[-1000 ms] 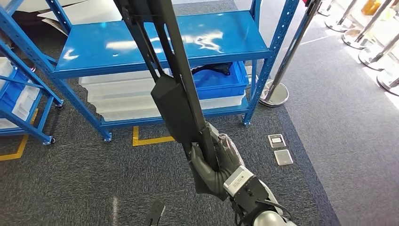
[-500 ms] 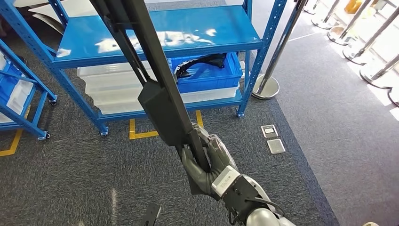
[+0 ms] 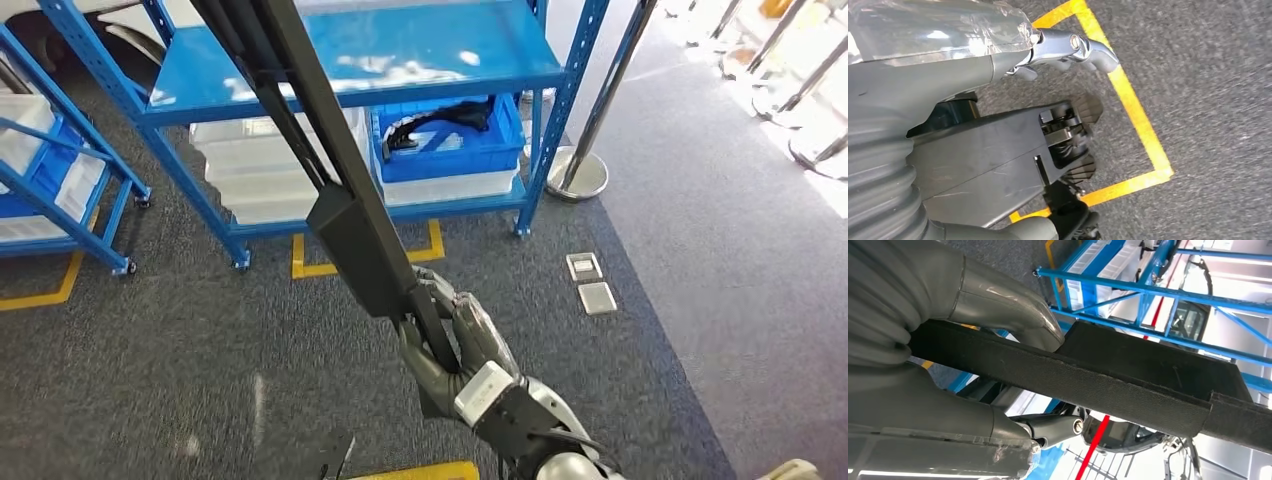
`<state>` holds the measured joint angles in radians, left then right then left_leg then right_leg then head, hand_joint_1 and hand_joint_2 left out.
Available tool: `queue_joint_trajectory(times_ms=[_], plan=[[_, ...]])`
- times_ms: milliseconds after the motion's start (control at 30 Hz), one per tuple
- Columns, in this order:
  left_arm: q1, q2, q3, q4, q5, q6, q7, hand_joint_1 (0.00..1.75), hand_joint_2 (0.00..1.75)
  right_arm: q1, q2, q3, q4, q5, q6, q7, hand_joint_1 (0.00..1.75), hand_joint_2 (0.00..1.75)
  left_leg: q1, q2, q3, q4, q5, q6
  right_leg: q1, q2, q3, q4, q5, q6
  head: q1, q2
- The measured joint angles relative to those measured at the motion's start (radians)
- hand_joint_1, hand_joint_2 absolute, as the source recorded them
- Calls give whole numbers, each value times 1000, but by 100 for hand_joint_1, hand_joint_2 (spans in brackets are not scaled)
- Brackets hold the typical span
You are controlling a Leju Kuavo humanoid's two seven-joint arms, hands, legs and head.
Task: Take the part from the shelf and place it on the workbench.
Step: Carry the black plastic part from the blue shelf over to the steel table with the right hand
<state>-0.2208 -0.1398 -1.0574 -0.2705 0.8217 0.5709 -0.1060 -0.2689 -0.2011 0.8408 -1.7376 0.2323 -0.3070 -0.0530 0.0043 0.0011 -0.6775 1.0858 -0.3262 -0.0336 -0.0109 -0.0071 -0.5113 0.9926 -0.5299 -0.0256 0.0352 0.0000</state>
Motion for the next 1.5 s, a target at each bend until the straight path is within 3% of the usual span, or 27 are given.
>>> queue_joint_trajectory(times_ms=[100,133,167,200,233,300,333,400,467,533,600,667,700,733,800,867,933,1000,1100,1167,1200,1233,1333,1367,1433,1500], plan=[[1,0,0,0,-2,0,4,0,175,1,4,0,0,2,4,1,175,175,4,0,-56,178,-114,-10,1,-4,-23,7,14,-13,-25,0],[1,0,0,0,-2,0,4,0,175,2,4,0,0,2,4,1,175,175,4,0,-63,221,-126,-12,2,-5,-31,12,17,-13,-29,0],[2,0,0,0,-2,0,5,0,175,3,4,0,0,2,5,2,175,175,4,0,-56,232,-118,-12,2,-6,-39,17,19,-13,-33,0],[2,0,0,0,-2,0,5,0,175,3,4,0,0,2,5,2,175,175,5,0,-29,205,-96,-11,2,-7,-46,23,20,-12,-38,0],[2,0,0,0,-2,0,5,0,175,3,5,0,0,2,5,2,175,175,5,0,13,145,-71,-9,2,-7,-52,29,21,-11,-41,0],[1,0,0,0,-3,0,5,0,175,3,5,0,0,2,5,2,175,175,2,1,91,20,-51,0,5,-8,-62,39,23,-6,-48,0],[1,0,-1,0,-3,0,6,0,175,3,5,0,0,2,5,2,175,175,0,1,109,-17,-52,5,6,-8,-66,41,26,0,-49,0],[1,0,-1,0,-4,0,6,0,175,3,5,0,0,4,6,2,175,175,-2,0,108,-36,-51,15,6,-9,-71,42,34,12,-47,0],[1,0,-1,0,-4,-1,8,0,175,3,5,0,0,7,9,2,175,175,2,-2,102,-45,-41,30,5,-8,-78,54,22,23,-42,0],[0,0,-1,0,-5,-1,9,0,175,4,5,0,0,12,13,3,175,175,5,-6,95,-53,-30,45,2,-3,-107,125,-31,32,-31,0],[0,0,-1,0,-6,-2,11,0,175,4,5,0,2,18,17,4,175,175,4,-13,84,-53,-21,51,-1,0,-156,246,-96,37,-19,0],[1,0,-2,0,-6,-2,14,0,175,4,5,0,5,24,21,5,175,175,3,-25,72,-52,-13,51,-2,1,-174,304,-108,39,-12,0],[1,0,-2,0,-6,-2,15,0,175,4,5,0,6,27,23,5,175,175,3,-34,68,-51,-10,49,-2,3,-157,279,-87,37,-8,0],[1,0,-2,0,-7,-2,16,0,175,4,5,0,6,29,25,5,175,175,3,-43,66,-50,-7,47,-3,12,-124,222,-54,34,-4,0],[0,0,-2,0,-8,-3,18,0,175,4,6,0,7,32,31,5,175,175,2,-61,60,-47,-1,39,-3,51,-54,92,-7,25,5,0],[-1,0,-2,0,-9,-3,20,0,175,4,8,0,8,34,37,5,175,175,3,-77,51,-45,7,27,0,72,-30,35,1,18,10,0],[1,0,-2,0,-11,-3,22,0,175,3,11,0,9,36,41,5,175,175,5,-91,44,-45,14,14,-1,55,-31,27,5,11,10,0],[4,0,-2,0,-12,-3,23,0,175,2,16,0,10,38,43,5,175,175,3,-72,29,-14,-9,5,-5,32,-32,19,15,-2,2,0],[4,0,-2,0,-13,-3,24,0,175,4,21,0,11,38,46,5,175,175,7,-22,-38,154,-109,-7,-3,-7,-37,17,20,-13,-24,0],[5,0,-2,0,-13,-3,24,0,175,4,21,0,14,38,47,5,175,175,10,-13,-62,231,-135,-13,-1,-32,-40,20,20,-13,-33,0],[6,0,-2,0,-13,-3,24,0,175,4,21,0,15,39,47,5,175,175,11,-10,-51,223,-125,-14,0,-43,-42,23,20,-13,-36,0],[6,0,-2,0,-13,-3,24,0,175,4,22,0,16,39,47,5,175,175,11,-3,-19,172,-97,-13,0,-54,-43,26,19,-12,-40,0],[3,0,-2,0,-15,-3,24,0,175,4,24,0,17,41,47,6,175,175,2,53,77,-14,-35,-1,5,-80,-46,35,13,-3,-53,0],[2,0,-2,0,-15,-3,25,0,175,4,24,0,17,43,47,7,175,175,-2,61,83,-35,-34,5,8,-88,-47,37,12,1,-54,0],[2,1,-2,0,-18,-5,26,0,175,3,25,0,18,47,46,10,175,175,-4,44,78,-42,-29,19,10,-106,-48,36,13,10,-50,0],[1,0,-2,0,-22,-7,30,0,175,3,26,0,18,49,45,12,175,175,-1,24,75,-51,-19,34,6,-83,-55,55,-7,21,-46,0]])
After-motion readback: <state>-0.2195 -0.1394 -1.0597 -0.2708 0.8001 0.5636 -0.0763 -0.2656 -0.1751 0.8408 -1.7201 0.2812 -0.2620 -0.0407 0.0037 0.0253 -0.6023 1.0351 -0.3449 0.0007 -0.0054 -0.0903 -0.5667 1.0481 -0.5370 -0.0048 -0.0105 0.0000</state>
